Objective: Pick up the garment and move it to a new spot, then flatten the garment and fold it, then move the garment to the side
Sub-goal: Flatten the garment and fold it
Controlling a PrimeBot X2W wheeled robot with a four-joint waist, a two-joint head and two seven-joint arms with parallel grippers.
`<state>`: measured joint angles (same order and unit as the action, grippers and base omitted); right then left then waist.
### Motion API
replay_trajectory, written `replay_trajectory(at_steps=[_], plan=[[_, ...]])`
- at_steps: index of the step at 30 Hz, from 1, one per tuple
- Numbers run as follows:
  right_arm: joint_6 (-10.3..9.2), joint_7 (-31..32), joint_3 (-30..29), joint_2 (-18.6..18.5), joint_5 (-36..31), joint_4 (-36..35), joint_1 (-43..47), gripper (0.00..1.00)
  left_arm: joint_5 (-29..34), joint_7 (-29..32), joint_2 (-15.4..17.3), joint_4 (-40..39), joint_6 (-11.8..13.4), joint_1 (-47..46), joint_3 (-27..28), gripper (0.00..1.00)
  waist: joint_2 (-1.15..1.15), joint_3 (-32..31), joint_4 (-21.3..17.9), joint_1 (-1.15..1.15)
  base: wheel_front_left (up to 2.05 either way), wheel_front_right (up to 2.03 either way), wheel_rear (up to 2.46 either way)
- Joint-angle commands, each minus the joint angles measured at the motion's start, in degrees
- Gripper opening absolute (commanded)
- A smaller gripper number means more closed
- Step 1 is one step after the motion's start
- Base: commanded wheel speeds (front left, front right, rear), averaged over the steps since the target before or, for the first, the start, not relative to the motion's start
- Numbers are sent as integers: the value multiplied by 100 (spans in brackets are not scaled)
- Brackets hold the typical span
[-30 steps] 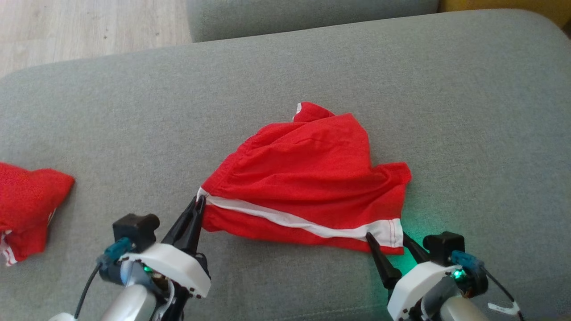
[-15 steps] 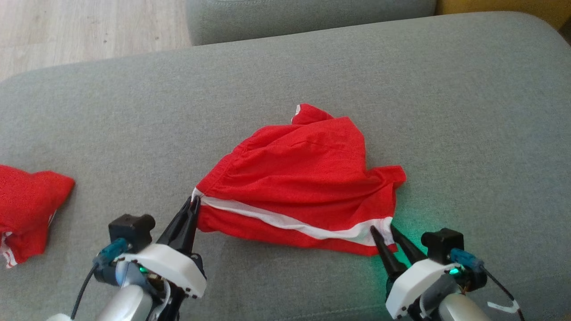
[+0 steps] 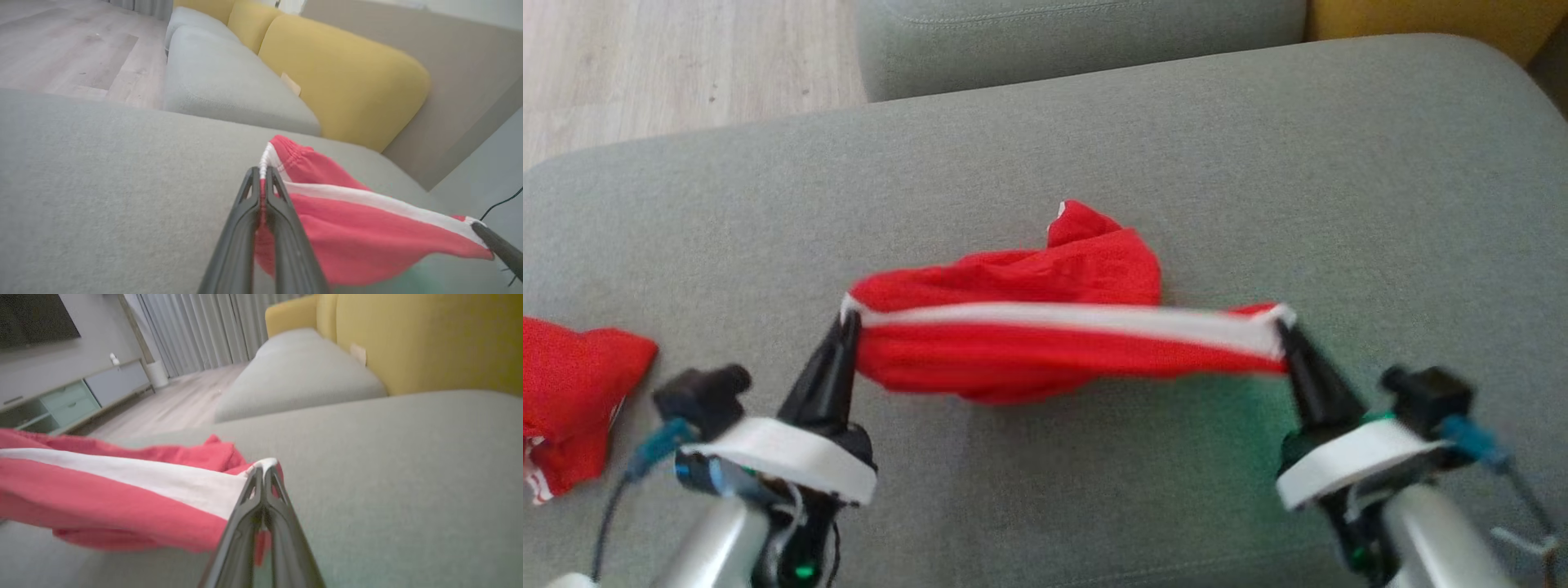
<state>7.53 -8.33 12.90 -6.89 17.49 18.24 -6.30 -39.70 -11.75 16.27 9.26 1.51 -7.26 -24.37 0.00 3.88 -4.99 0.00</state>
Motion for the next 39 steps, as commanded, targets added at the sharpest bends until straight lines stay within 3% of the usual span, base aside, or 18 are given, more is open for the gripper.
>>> replay_trajectory(at_steps=[1, 4, 9, 12, 16, 20, 26, 33, 37, 39], plan=[[-4, -74, 40, -105, 64, -274, -222, 0, -69, -43, 109, -240, -29, -307, 295, 0, 0, -3, -5, 0, 0, 0, 0], [-4, -2, -231, -244, 285, -869, -497, 0, -446, 178, 135, -640, -241, -648, 466, 0, 0, 24, -21, 0, 0, 0, 0], [-4, 443, -516, -600, 729, -1514, -1508, 0, -1121, 806, 39, -1220, -320, -1770, 760, 0, 0, 306, -55, 0, 0, 0, 0], [-4, 742, -620, -788, 1004, -1401, -2398, 0, -1303, 1195, -49, -1177, -295, -2754, 798, 0, 0, 616, -72, 0, 0, 0, 0], [-4, 1029, -585, -992, 1307, -746, -3776, 0, -1141, 1413, -257, -577, -279, -4227, 692, 0, 0, 1227, -93, 0, 0, 0, 0], [-4, 748, -529, -1293, 1188, 33, -5143, 0, -958, 1133, -726, 406, -503, -5633, 543, 0, 0, 1805, -116, 0, 0, 0, 0], [-4, 141, -441, -1573, 1096, 600, -6334, 0, -945, 62, -1208, 1600, -831, -6957, 376, 0, 0, 2138, -207, 0, 0, 0, 0], [-4, 28, -210, -1770, 1337, 623, -5896, 0, -1141, -297, -1283, 2122, -896, -6554, -10, 0, 0, 2140, -265, 0, 0, 0, 0], [-4, 84, -279, -1786, 1563, 405, -4855, 0, -1228, -320, -1105, 1926, -898, -5489, -165, 0, 0, 2050, -192, 0, 0, 0, 0], [-4, 182, -451, -1744, 1774, 92, -3821, 0, -1168, -322, -1050, 1604, -898, -4476, -125, 0, 0, 1917, -92, 0, 0, 0, 0]])
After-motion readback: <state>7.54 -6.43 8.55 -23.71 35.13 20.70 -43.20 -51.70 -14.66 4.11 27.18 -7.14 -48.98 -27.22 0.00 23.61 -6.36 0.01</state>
